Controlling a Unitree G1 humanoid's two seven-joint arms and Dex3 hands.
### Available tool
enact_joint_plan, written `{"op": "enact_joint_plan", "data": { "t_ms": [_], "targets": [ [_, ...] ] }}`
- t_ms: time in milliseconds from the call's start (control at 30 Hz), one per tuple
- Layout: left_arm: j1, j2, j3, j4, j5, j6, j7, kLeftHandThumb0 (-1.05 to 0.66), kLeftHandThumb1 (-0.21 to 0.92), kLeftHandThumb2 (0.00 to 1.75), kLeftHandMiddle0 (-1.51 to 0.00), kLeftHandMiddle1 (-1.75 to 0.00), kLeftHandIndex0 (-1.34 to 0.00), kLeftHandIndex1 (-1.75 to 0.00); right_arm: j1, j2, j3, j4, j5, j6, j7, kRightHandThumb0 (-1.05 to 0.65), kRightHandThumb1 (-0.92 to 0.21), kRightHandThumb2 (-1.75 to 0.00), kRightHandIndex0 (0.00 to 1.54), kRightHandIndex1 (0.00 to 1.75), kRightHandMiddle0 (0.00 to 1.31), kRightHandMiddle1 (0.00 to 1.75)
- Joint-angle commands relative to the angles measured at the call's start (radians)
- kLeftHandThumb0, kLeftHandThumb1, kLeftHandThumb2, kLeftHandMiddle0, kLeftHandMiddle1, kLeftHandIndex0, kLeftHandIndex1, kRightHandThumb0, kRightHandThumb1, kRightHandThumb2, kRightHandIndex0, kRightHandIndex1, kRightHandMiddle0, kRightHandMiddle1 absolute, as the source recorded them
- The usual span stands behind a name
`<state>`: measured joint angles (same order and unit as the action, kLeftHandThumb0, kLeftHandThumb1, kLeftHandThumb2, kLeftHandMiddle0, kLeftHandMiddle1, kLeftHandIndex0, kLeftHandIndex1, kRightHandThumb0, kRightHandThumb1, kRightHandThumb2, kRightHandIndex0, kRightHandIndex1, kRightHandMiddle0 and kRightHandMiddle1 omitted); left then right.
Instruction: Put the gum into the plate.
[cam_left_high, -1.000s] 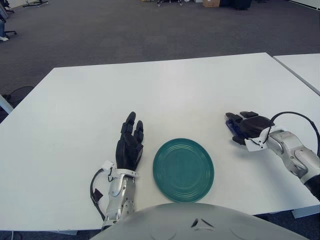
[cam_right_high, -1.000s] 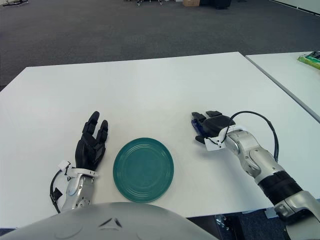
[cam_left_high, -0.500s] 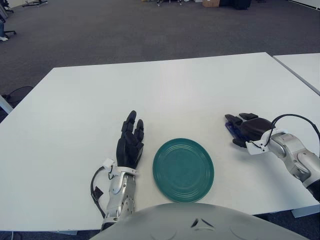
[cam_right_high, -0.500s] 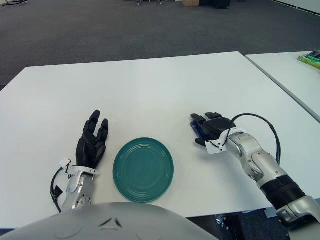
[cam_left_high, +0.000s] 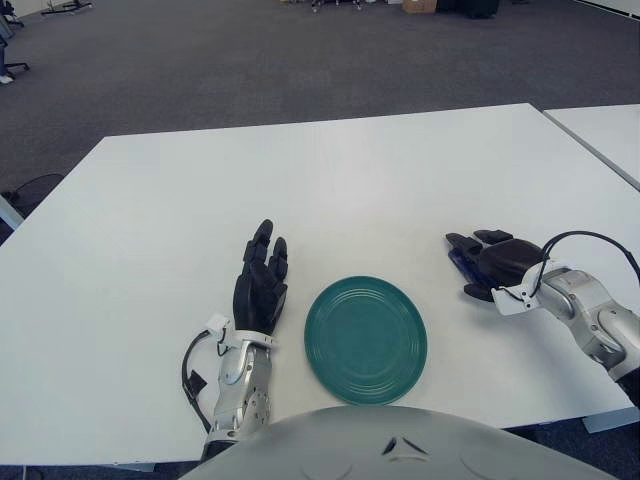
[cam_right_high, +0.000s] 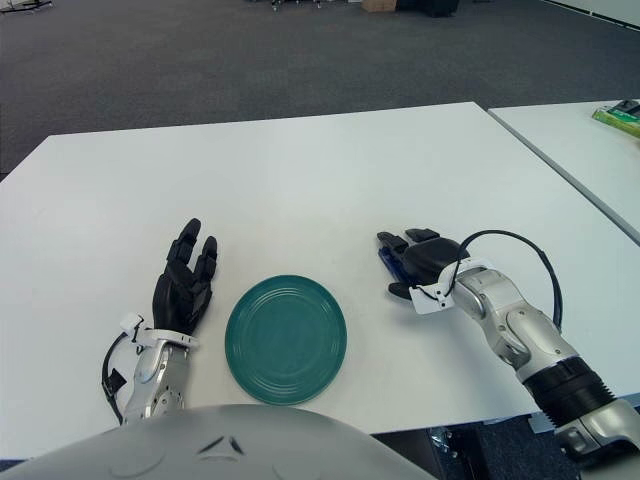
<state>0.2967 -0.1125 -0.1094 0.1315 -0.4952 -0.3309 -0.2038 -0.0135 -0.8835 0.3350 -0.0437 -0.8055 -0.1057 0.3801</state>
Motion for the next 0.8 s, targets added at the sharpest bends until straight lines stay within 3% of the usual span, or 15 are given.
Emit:
{"op": "enact_joint_plan", "data": {
  "t_ms": [0,567,600,633,667,700,767],
  "targets": [
    [-0.001,-0.070,0.007,0.040,0.006,0.030,0.011,-1.05,0.92,0.95,-0.03,0.00,0.00,-0.42,0.018,0.018,0.002,-0.002,-0.006,0.002,0.012,-1.05,-0.92,-0.81,0.00,0.00,0.00,0.00],
    [-0.003,-0.058,0.016,0.042,0.003,0.029,-0.006,-1.05,0.92,0.95,-0.01,0.00,0.00,-0.39,0.035,0.063,0.029,0.051,-0.058,0.004,-0.042,-1.05,-0.92,-0.77,0.05,0.02,0.01,0.01],
    [-0.003,-0.058,0.017,0.042,0.001,0.031,-0.006,-1.05,0.92,0.95,-0.01,0.00,0.00,-0.39,0.035,0.064,0.028,0.052,-0.059,0.004,-0.045,-1.05,-0.92,-0.75,0.13,0.10,0.01,0.25],
    [-0.003,-0.057,0.018,0.041,0.000,0.032,-0.007,-1.05,0.92,0.95,-0.01,0.00,0.00,-0.39,0.036,0.067,0.028,0.054,-0.060,0.004,-0.051,-1.05,-0.92,-0.74,0.16,0.13,0.01,0.34],
    [-0.003,-0.057,0.019,0.041,-0.001,0.033,-0.007,-1.05,0.92,0.95,-0.01,0.00,0.00,-0.39,0.036,0.069,0.027,0.055,-0.060,0.003,-0.056,-1.05,-0.92,-0.72,0.16,0.33,0.00,0.57],
    [-0.003,-0.058,0.020,0.040,-0.002,0.035,-0.008,-1.05,0.92,0.95,-0.01,0.00,0.00,-0.38,0.037,0.074,0.026,0.060,-0.058,-0.002,-0.070,-1.03,-0.92,-0.64,0.16,0.82,0.00,0.95],
    [-0.002,-0.059,0.020,0.039,-0.003,0.036,-0.008,-1.05,0.92,0.95,-0.01,0.00,0.00,-0.37,0.038,0.081,0.022,0.070,-0.051,-0.016,-0.100,-1.01,-0.92,-0.54,0.17,1.27,0.00,1.29]
  ]
}}
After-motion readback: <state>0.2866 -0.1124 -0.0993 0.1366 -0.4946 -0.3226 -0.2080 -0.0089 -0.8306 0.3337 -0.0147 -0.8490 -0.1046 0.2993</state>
